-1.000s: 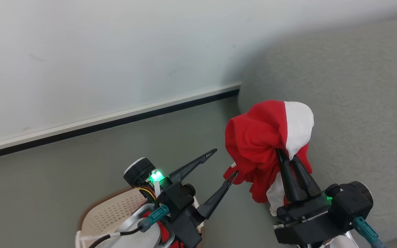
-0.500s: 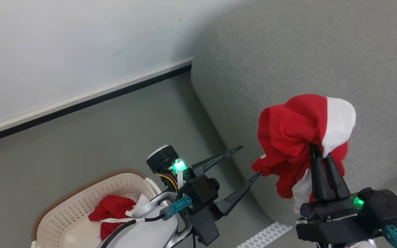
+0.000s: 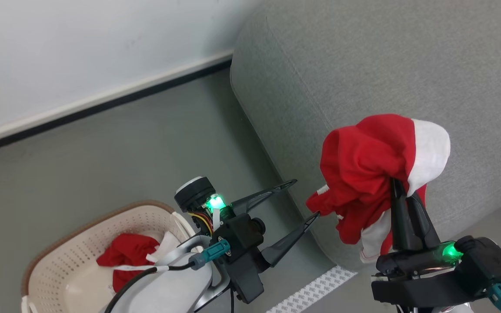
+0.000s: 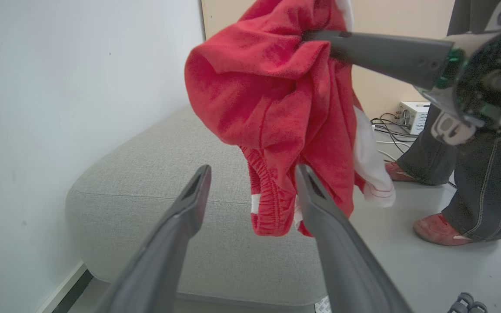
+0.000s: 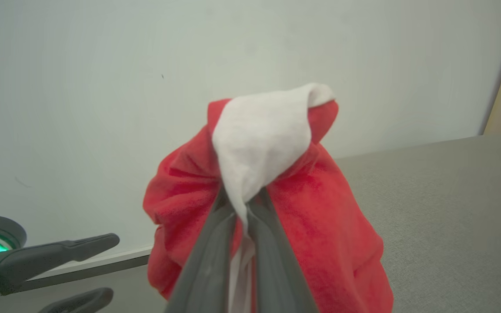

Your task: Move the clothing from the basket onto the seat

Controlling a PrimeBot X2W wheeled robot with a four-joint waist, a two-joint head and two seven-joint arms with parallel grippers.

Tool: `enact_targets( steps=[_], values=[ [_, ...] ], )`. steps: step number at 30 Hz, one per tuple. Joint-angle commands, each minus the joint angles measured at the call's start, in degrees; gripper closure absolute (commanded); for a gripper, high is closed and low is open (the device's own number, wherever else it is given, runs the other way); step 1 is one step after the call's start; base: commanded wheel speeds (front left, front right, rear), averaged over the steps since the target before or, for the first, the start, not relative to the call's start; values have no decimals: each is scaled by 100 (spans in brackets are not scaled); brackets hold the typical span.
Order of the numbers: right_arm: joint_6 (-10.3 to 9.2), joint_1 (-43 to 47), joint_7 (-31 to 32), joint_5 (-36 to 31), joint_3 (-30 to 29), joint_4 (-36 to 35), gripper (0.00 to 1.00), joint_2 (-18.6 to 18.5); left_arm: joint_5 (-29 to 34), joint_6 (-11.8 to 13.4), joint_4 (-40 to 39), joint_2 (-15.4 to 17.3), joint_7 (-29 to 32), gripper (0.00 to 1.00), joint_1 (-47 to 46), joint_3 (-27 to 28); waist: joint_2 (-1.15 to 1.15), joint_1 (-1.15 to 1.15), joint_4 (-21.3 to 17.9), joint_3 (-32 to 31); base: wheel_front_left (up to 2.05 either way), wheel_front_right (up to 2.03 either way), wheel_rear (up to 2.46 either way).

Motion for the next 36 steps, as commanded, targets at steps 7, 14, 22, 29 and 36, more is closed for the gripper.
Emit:
enact_targets(
  steps=[7,14,22,29,36],
  values=[
    [-4,-382,-9,385,95,-47,100,17,12,4,-341,338,300,0,-245,-95,0,0,0,782,0,0,0],
    [-4,-895,-9,772,-92,-47,100,17,121,4,-801,567,663,0,-512,-122,0,0,17,1403,0,0,0],
    [-4,-1989,-9,1581,-1423,208,100,11,39,3,-1484,644,1135,0,-1286,-561,0,0,285,2219,0,0,0],
    [-4,-2887,-9,1833,-2580,573,100,-30,-83,2,-1772,518,1391,0,-1999,-981,0,0,471,2781,0,0,0],
    [-4,-3827,-9,2199,-2854,1548,100,-681,-246,2,-1950,499,1557,0,-2473,-1195,0,0,554,3225,0,0,0]
  ],
)
